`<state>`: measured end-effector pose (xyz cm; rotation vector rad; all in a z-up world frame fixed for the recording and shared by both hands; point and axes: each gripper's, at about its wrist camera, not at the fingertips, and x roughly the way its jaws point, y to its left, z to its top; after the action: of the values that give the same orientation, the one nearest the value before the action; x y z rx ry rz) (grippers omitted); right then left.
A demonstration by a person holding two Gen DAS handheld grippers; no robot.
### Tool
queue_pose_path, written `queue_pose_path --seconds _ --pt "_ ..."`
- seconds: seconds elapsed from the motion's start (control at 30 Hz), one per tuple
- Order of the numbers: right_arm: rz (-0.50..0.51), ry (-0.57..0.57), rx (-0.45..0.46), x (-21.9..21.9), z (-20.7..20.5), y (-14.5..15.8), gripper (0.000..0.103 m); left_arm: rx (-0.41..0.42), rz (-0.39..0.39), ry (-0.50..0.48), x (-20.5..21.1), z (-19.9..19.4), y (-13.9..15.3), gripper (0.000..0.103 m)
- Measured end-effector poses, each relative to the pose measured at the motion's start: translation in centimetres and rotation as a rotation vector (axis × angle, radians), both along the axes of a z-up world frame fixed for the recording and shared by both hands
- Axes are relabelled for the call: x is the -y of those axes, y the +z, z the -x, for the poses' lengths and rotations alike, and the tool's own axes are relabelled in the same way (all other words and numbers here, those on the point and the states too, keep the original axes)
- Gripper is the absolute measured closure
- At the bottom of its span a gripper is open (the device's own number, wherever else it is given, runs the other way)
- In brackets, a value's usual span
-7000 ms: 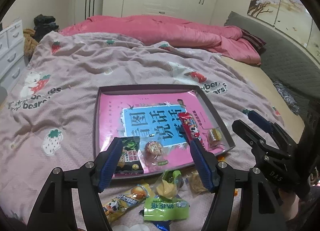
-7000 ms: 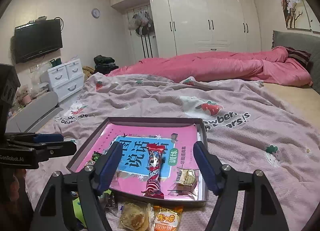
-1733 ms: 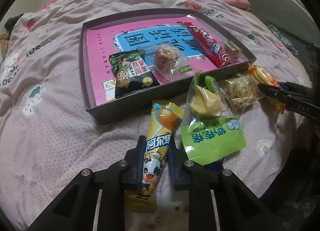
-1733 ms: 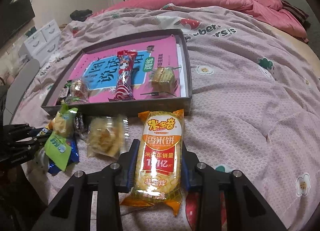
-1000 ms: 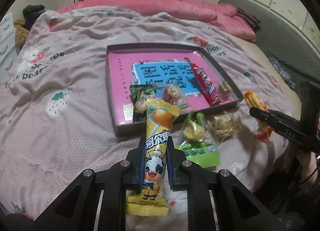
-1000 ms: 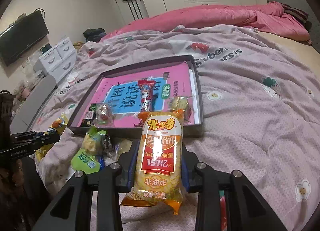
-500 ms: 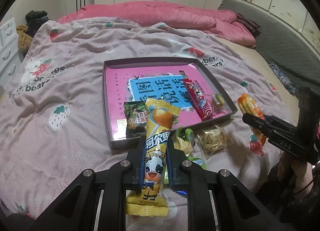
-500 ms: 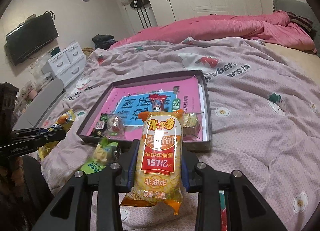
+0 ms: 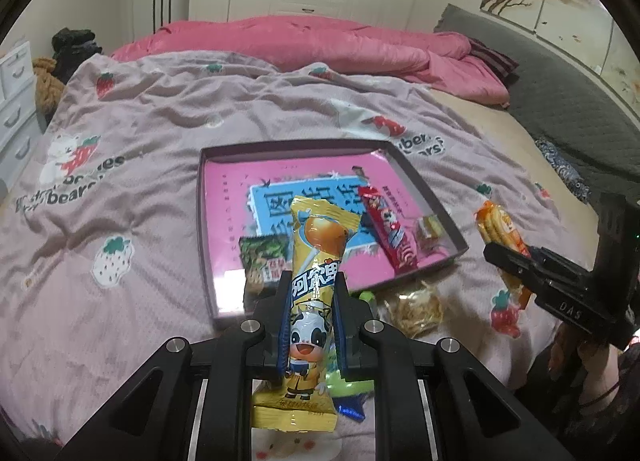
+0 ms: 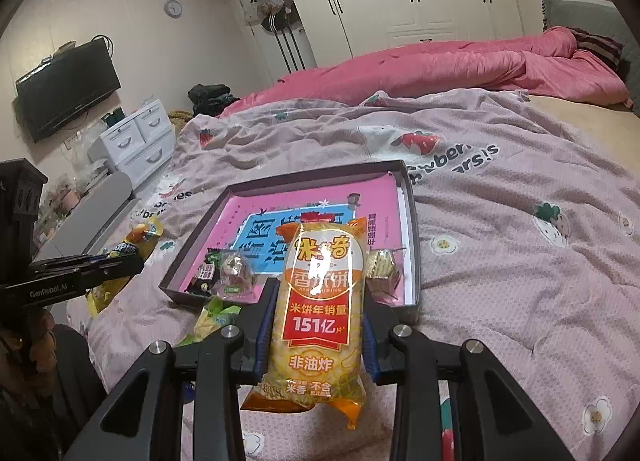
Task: Organize snacks
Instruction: 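Lift the milk-stick pack with the left tool while the right tool carries the rice-cracker pack toward the tray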
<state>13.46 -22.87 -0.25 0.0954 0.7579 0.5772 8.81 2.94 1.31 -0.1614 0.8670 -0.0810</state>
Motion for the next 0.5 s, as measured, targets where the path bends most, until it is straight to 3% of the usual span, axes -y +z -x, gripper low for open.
queue_pose_path --seconds 0.5 --pt "-0.03 -0.008 0.047 0.2 -0.6 1.2 0.067 0.039 -0.021 0.004 1.2 -2.3 0.6 0.085"
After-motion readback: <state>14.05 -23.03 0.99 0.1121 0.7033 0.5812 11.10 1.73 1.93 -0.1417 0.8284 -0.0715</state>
